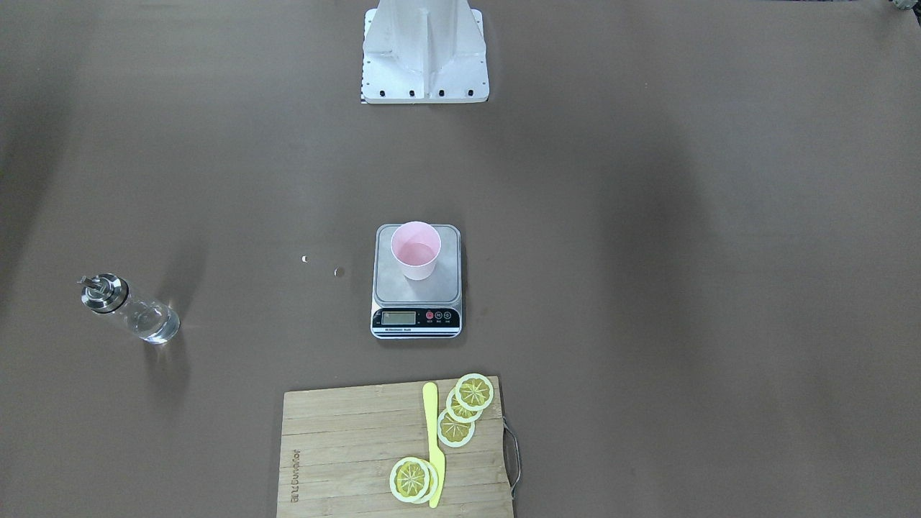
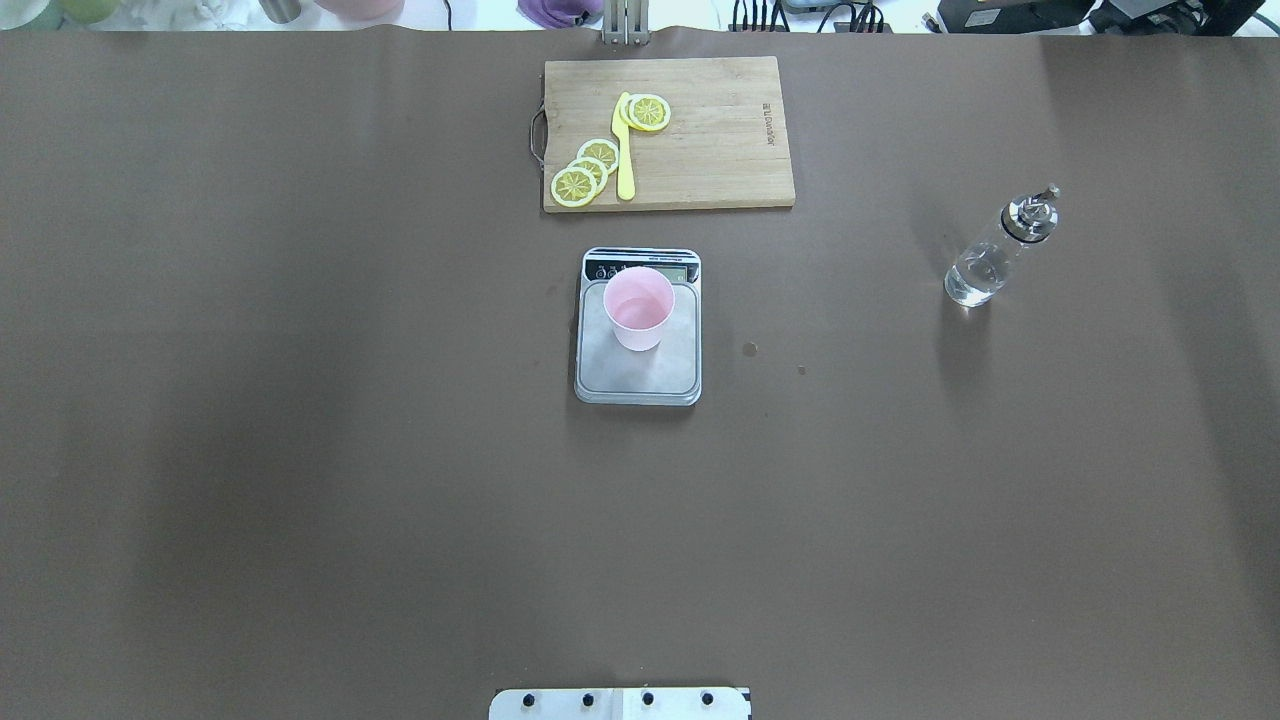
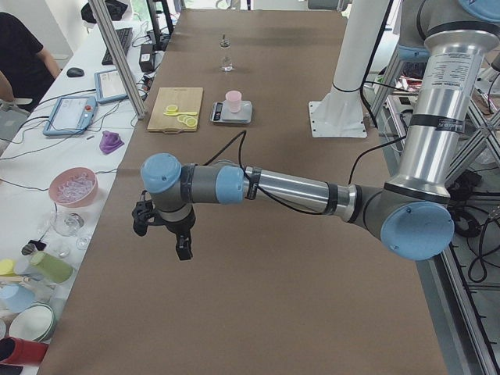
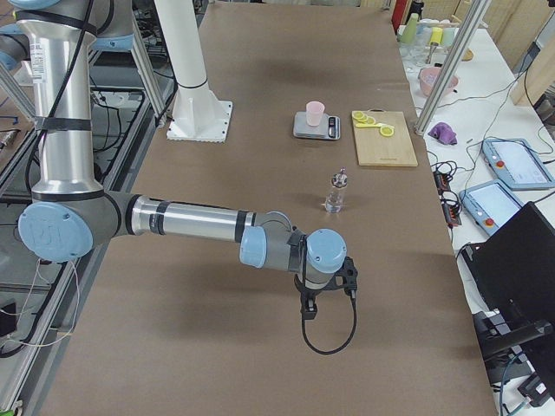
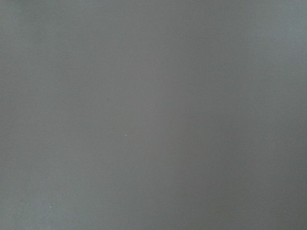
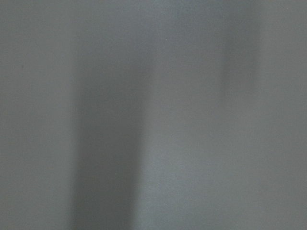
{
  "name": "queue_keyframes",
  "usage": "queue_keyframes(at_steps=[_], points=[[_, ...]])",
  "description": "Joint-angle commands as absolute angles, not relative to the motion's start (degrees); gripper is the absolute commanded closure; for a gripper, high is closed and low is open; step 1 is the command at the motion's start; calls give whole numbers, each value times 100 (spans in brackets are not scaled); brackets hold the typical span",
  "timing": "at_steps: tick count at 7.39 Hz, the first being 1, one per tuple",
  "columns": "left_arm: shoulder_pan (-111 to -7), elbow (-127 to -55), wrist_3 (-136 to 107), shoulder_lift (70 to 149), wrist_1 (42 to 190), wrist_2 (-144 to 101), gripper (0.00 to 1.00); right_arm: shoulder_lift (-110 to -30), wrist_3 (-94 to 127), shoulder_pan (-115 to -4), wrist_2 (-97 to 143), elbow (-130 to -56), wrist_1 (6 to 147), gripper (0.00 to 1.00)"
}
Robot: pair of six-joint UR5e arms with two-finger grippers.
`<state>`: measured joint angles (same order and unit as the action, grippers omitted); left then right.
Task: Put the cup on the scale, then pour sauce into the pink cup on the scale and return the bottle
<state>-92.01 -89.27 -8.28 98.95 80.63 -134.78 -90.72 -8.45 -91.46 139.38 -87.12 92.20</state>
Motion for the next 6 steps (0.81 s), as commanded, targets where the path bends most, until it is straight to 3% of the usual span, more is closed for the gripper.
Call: queue_keyframes(at_steps=[1,6], points=[[-9290,-8973,-782,9572,8252,-13483,2,-9079,-440,-9246,14045,-9103,9228,0],[-9255,-8895,-835,9202,9123,-13509,2,-9167,70,-9237,13983,-9466,9193,0]])
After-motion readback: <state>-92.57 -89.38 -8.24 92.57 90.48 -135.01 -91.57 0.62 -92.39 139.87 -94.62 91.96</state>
